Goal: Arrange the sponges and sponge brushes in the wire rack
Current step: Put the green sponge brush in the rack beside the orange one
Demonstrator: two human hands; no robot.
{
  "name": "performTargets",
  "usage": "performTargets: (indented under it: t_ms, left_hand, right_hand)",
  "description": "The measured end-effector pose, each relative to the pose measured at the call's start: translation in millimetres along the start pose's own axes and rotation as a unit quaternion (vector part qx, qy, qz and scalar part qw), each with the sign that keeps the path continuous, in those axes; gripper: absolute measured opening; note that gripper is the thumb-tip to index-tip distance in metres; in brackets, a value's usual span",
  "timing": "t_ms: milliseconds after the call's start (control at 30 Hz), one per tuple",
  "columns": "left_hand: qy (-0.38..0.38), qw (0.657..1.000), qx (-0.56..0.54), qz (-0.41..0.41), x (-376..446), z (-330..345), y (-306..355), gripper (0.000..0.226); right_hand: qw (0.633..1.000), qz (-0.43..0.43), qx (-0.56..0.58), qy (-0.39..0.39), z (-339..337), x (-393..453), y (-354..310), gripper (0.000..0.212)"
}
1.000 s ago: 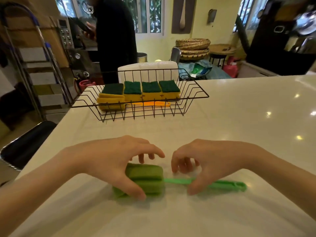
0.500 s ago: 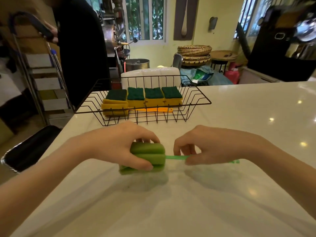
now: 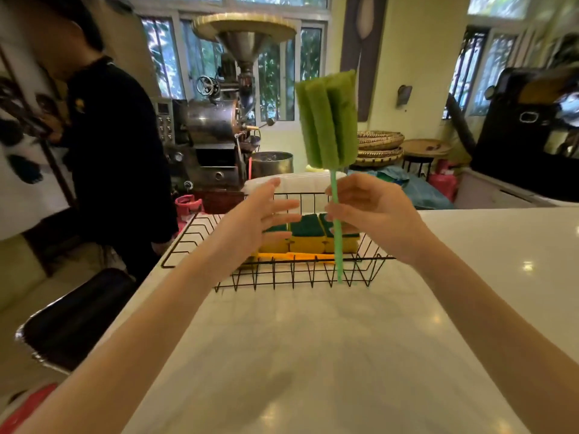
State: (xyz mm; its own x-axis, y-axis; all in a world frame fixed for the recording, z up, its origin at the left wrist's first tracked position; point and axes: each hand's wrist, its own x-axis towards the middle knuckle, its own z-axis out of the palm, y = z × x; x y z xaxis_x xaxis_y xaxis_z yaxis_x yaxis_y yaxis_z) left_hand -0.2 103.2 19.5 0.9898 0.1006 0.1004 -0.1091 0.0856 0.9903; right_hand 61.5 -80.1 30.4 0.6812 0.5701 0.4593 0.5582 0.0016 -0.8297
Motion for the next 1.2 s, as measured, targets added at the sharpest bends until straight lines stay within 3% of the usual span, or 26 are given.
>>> performTargets:
  t_ms: [167, 300, 400, 533, 633, 700, 800, 933, 1067, 1200]
  left_hand:
    - [-0.066, 0.978, 0.197, -0.022, 8.7, 5.3, -24.0, 0.026]
    - [-0.058, 0.974, 0.217, 0.008, 13.9, 2.2, -19.0, 0.016]
    - [-0.046, 0.955, 0.292, 0.027, 21.6, -12.5, -11.7, 0.016]
    - [-0.012, 0.920, 0.389, 0.044, 32.8, -31.2, -6.0, 0.022]
    - [-0.012, 0.868, 0.494, 0.051, 41.9, -42.1, -10.0, 0.023]
    - [-0.024, 0.844, 0.534, 0.045, 47.1, -48.2, -15.8, 0.024]
    - [-0.062, 0.829, 0.554, 0.039, 51.0, -50.3, -22.0, 0.025]
    - [-0.099, 0.808, 0.580, 0.026, 52.7, -49.6, -26.4, 0.025]
    - [-0.132, 0.788, 0.601, 0.010, 53.5, -52.2, -30.7, 0.025]
    - [-0.148, 0.802, 0.579, 0.018, 52.3, -50.5, -32.9, 0.030]
  right_hand:
    - [0.972, 0.077, 0.205, 0.085, 23.4, 13.9, 9.7, 0.013]
    - [0.950, 0.105, 0.274, 0.105, 31.8, 18.7, 19.9, 0.013]
    - [0.975, 0.137, 0.158, 0.077, 25.4, 24.1, 25.7, 0.016]
    - [0.967, 0.230, -0.040, -0.099, 5.2, 28.1, 20.3, 0.033]
    - [0.989, 0.121, -0.045, -0.078, -8.0, 27.5, 6.0, 0.030]
    - [0.987, 0.009, -0.155, -0.045, -16.7, 26.9, 5.8, 0.036]
    - [0.903, -0.031, -0.422, -0.076, -27.1, 32.6, 30.3, 0.057]
    - [0.893, 0.117, -0.399, -0.172, -27.2, 35.6, 57.3, 0.050]
    - [0.887, 0.146, -0.376, -0.225, -21.1, 36.4, 70.8, 0.035]
    - [0.898, 0.152, -0.339, -0.233, -20.6, 39.7, 77.9, 0.020]
